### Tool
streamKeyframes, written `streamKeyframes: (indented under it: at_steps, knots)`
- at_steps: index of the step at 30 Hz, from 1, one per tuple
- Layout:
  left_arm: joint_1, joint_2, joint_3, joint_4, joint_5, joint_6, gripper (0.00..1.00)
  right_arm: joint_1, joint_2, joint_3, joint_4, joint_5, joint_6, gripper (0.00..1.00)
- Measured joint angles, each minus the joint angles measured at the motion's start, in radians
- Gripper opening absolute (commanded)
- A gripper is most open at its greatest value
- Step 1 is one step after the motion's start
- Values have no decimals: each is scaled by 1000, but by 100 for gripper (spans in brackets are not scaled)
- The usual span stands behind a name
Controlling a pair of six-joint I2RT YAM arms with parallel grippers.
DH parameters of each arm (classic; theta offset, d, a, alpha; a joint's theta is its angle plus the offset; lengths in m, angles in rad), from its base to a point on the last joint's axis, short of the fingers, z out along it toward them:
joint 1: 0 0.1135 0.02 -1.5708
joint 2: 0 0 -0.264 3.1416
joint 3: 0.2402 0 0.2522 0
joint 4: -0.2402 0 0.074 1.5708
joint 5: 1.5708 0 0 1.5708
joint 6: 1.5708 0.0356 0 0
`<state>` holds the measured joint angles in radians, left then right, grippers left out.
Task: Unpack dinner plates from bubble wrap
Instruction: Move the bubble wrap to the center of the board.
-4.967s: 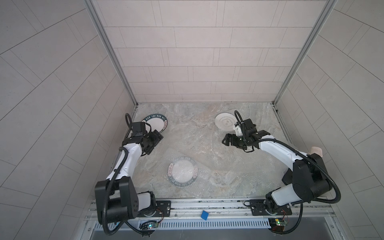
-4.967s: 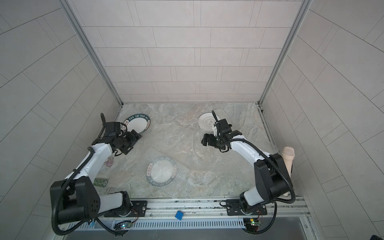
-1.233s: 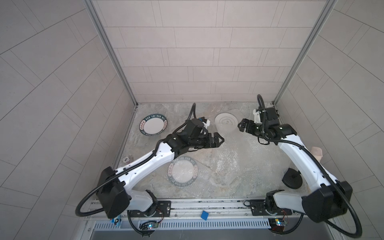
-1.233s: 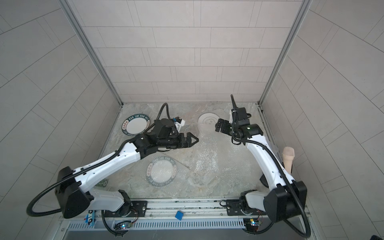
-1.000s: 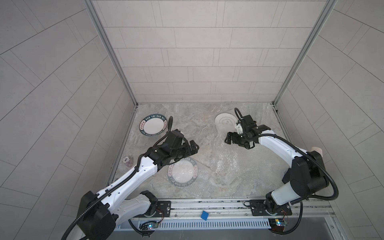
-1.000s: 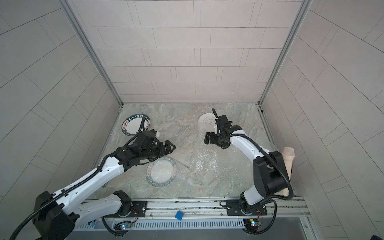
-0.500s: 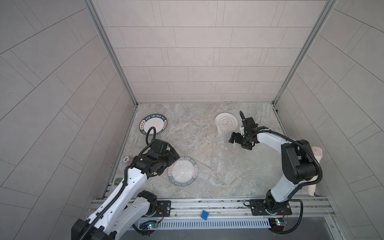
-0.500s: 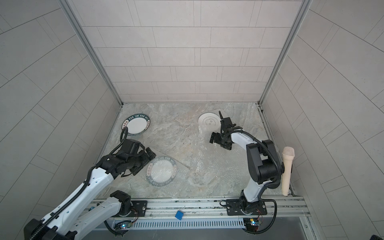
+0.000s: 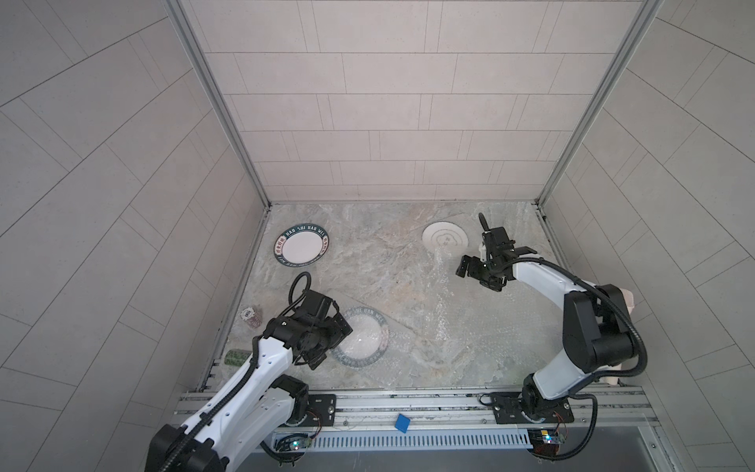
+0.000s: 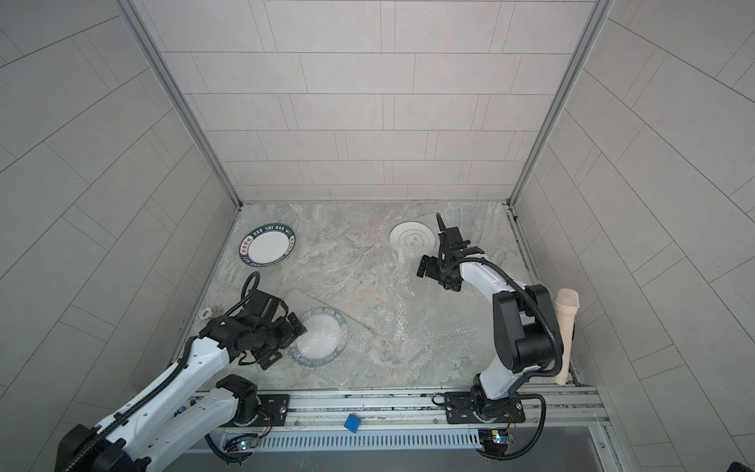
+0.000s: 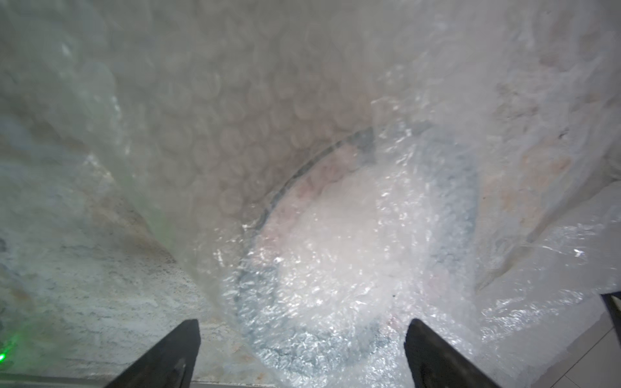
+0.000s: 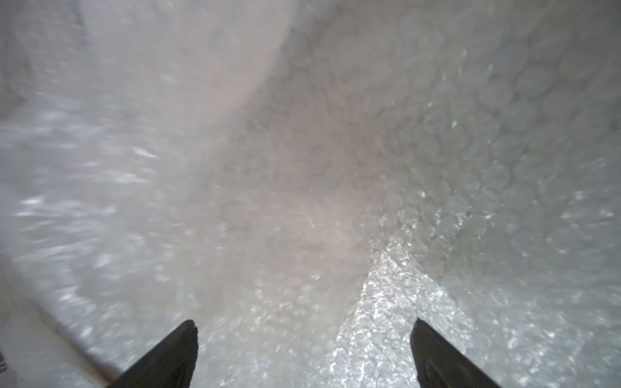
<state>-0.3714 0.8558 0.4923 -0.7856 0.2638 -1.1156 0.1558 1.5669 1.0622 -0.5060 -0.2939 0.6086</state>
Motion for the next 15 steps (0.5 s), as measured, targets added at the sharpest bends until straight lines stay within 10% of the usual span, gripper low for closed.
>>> streamKeyframes:
  at_steps: [15]
  knots:
    - [0,116,-89,173,45,-57,49,1,-146,48,-72,10,-21,100]
